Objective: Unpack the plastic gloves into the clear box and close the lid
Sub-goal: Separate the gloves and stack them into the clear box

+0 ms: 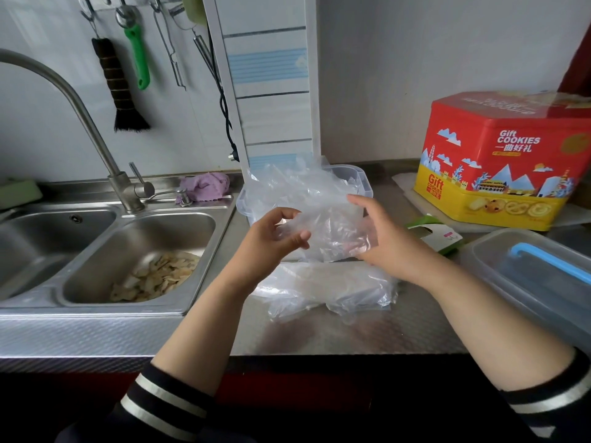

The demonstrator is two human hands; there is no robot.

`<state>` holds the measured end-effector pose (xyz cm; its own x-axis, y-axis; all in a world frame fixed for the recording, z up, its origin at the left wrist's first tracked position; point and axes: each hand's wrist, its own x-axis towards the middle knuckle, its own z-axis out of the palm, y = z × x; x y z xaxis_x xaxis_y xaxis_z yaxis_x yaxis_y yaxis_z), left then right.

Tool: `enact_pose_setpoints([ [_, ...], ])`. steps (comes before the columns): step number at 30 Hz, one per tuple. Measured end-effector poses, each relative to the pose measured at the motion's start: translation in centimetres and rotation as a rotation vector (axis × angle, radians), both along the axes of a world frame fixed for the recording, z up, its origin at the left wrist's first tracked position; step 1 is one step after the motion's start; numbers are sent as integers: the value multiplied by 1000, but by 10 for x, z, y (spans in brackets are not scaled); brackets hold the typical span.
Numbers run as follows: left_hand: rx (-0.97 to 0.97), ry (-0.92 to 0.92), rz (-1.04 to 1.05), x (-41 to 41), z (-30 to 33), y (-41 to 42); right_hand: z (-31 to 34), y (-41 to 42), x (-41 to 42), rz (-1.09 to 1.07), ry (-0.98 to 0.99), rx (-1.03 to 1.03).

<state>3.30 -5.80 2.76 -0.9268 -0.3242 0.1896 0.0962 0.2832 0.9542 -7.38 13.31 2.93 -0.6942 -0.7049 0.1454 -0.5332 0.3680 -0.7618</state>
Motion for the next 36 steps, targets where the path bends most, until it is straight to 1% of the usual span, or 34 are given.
enact_pose_setpoints([
  [3,3,13,-19,3,2,1,1,-2,-3,-76,-173,-159],
  [5,3,12,-40,5,3,4,2,-3,-3,-66,-326,-352],
  [7,-5,9,-47,5,4,6,5,-2,-1,-7,-431,-548],
  [8,-20,10,-45,5,4,6,8,-1,1,21,-448,-616],
  [12,-81,-8,-65,4,8,1,17,-1,0,33,-407,-769],
  [14,-60,30,-110,6,14,0,21,-2,-5,110,-404,-816],
  [15,-40,58,-124,7,18,-1,23,-2,-8,159,-402,-812],
  [17,-61,113,-122,10,26,-4,29,-1,-15,246,-434,-790],
  [19,-150,103,-62,10,34,-10,38,-2,-23,279,-484,-752],
  [20,-178,97,-23,8,37,-14,43,-4,-25,279,-478,-720],
  [22,-206,121,33,-1,44,-23,54,-9,-31,232,-370,-641],
  [24,-261,188,89,-13,51,-31,62,-20,-36,126,-149,-555],
  [25,-306,217,117,-20,53,-36,65,-25,-38,80,-70,-548],
  [28,-468,272,184,-36,59,-46,71,-44,-48,20,23,-574],
  [31,-594,290,276,-52,59,-56,74,-61,-65,-41,114,-466],
  [33,-665,267,320,-61,55,-64,71,-71,-75,-54,106,-390],
  [36,-756,194,320,-73,48,-75,66,-84,-88,-52,98,-244],
])
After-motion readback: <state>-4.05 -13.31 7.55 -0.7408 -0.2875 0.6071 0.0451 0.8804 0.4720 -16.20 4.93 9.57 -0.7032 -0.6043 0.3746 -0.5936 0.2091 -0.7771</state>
